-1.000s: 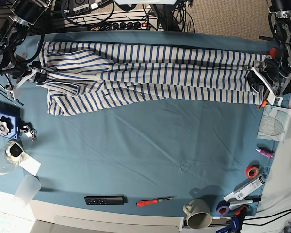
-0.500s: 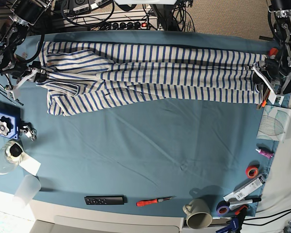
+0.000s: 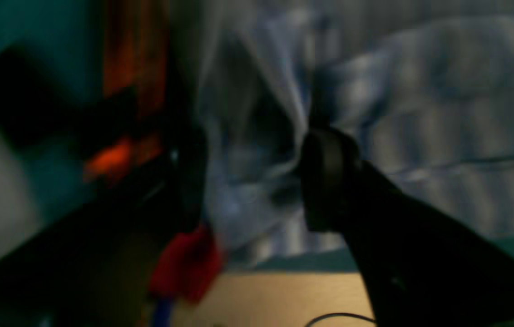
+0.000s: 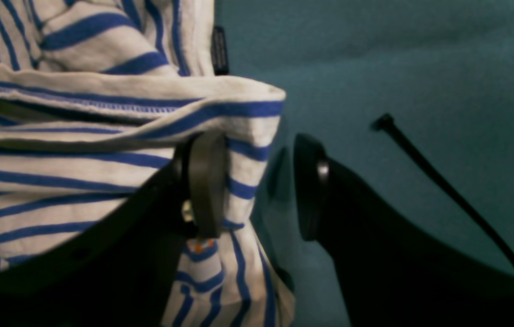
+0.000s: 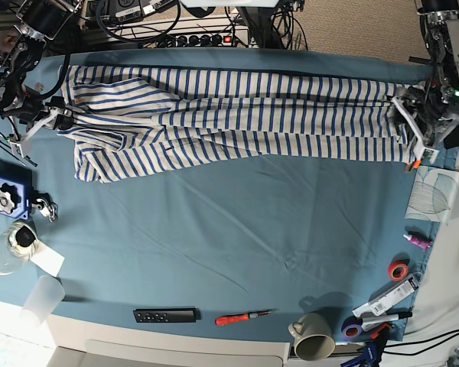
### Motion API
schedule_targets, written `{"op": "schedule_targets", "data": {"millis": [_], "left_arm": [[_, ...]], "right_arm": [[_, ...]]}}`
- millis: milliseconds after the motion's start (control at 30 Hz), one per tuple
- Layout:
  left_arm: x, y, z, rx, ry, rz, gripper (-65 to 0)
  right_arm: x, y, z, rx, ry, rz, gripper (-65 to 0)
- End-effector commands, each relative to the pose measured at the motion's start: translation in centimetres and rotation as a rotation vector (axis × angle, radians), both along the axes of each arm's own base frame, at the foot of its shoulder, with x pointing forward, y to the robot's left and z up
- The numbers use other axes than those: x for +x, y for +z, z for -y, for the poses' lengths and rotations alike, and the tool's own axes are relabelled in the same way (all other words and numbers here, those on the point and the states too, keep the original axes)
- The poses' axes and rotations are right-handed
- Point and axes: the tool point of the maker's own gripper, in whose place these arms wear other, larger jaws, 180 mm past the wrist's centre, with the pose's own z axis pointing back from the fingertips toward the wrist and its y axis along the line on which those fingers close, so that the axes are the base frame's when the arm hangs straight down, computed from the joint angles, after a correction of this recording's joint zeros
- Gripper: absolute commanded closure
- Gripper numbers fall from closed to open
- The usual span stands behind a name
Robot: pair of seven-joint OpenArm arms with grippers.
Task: Fold the T-shirt properly
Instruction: 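Hold the folded strip ends with both grippers and adjust the grip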
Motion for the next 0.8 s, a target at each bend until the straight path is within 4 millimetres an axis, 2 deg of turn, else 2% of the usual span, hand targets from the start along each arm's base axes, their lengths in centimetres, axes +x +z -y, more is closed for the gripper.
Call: {"op": "schedule_targets", "data": {"millis": [0, 133, 367, 500, 667, 767], "left_arm": [[1.1, 1.6, -0.6, 0.041, -0.015, 0.055, -33.9], [2.4, 3.6, -0.3, 0.074, -0.044, 0.143, -33.9], [1.8, 3.0, 0.4, -0.002, 0.008, 0.105, -33.9], [1.3, 1.4, -0.1, -0.036, 0.067, 0.072, -33.9], [-0.3, -1.6, -0.3, -0.113, 0.116, -0.029, -33.9], [-1.2, -3.1, 0.7, -0.212, 0.115, -0.08, -33.9]], "right_arm": [[0.9, 1.5, 0.9, -0.03, 0.001, 0.045, -24.8], [0.9, 1.5, 0.9, -0.03, 0.001, 0.045, -24.8], [0.9, 1.5, 0.9, -0.03, 0.001, 0.045, -24.8], [0.9, 1.5, 0.9, -0.03, 0.001, 0.045, -24.8], [0.9, 1.6, 0.9, -0.031, 0.001, 0.045, -24.8], [0.9, 1.5, 0.9, -0.03, 0.001, 0.045, -24.8]]}}
